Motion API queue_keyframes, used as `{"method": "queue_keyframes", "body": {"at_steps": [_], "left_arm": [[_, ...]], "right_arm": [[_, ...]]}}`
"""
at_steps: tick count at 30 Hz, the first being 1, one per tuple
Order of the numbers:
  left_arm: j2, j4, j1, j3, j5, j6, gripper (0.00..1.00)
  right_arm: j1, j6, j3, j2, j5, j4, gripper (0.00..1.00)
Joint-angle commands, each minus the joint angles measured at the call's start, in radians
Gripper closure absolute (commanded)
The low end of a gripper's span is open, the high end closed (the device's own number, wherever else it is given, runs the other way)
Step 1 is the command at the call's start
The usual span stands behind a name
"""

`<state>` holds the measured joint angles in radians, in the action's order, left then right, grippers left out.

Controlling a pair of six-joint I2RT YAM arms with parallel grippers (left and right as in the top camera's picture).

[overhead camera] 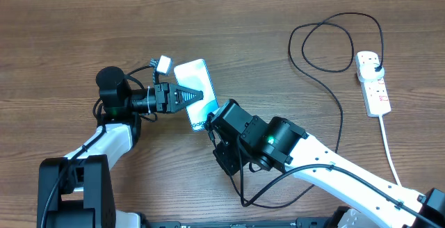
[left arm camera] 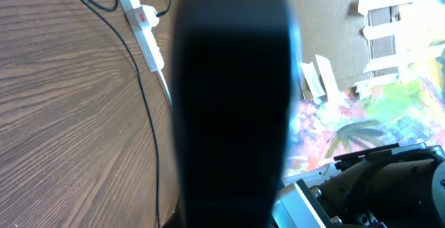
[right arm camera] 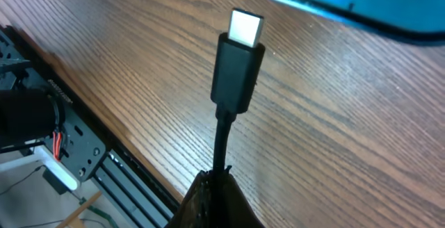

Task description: Plug charger to phone and switch on socket

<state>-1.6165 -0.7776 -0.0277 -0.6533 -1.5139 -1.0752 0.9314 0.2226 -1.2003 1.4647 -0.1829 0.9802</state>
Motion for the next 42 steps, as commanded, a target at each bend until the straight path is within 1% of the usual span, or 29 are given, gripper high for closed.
{"method": "queue_keyframes", "body": {"at_steps": [1, 10, 18, 28, 34, 42], "left_arm": [[0.001, -0.004, 0.005, -0.016, -0.006, 0.030, 0.96], [0.001, -0.004, 0.005, -0.016, -0.032, 0.045, 0.96], [0.001, -0.005, 0.005, -0.016, -0.032, 0.045, 0.96], [0.001, -0.005, 0.005, -0.016, -0.033, 0.051, 0.96], [0.001, -0.005, 0.005, -0.016, -0.053, 0.085, 0.96], [0.001, -0.005, 0.005, -0.016, -0.051, 0.085, 0.96]], "right_arm": [[0.006, -0.015, 0.003, 0.004, 0.018, -0.013, 0.96], [0.006, -0.015, 0.003, 0.013, 0.018, -0.027, 0.96], [0.006, -0.011, 0.003, 0.013, 0.006, -0.005, 0.96], [0.006, -0.011, 0.003, 0.013, 0.010, -0.026, 0.96], [0.006, -0.010, 0.003, 0.013, 0.011, -0.024, 0.96], [0.006, 0.035, 0.003, 0.013, 0.052, -0.025, 0.96]]}}
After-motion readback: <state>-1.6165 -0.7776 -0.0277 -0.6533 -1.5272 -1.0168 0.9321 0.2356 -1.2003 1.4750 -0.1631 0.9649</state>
